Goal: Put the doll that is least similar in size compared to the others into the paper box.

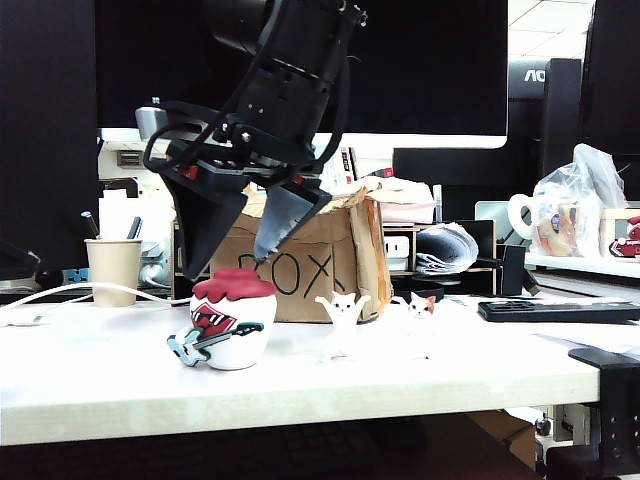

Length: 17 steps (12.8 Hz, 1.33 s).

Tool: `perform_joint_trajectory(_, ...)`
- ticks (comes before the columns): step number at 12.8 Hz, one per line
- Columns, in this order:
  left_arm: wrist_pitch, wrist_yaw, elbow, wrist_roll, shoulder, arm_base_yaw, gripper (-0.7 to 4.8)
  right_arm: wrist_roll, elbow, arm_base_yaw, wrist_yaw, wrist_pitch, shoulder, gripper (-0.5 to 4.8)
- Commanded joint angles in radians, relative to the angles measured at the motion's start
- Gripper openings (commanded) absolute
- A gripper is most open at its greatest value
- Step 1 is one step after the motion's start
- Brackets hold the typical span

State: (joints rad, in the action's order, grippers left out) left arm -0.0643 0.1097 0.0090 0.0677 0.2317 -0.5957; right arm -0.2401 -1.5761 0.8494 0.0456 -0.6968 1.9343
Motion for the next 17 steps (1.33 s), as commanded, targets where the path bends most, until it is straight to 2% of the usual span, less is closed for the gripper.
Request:
perform_joint_trajectory(1,0.013,0.003,0.002,0.003,0.001,-0.001,-0.05,0.005,0.000,0.004,-0.023,0.020,-0.003,4.79)
perform_joint_trajectory(17,0.013,0.003,0.002,0.003,0.000,-0.001,-0.05,0.065,0.001,0.002,-0.010,0.037,0.082,4.79)
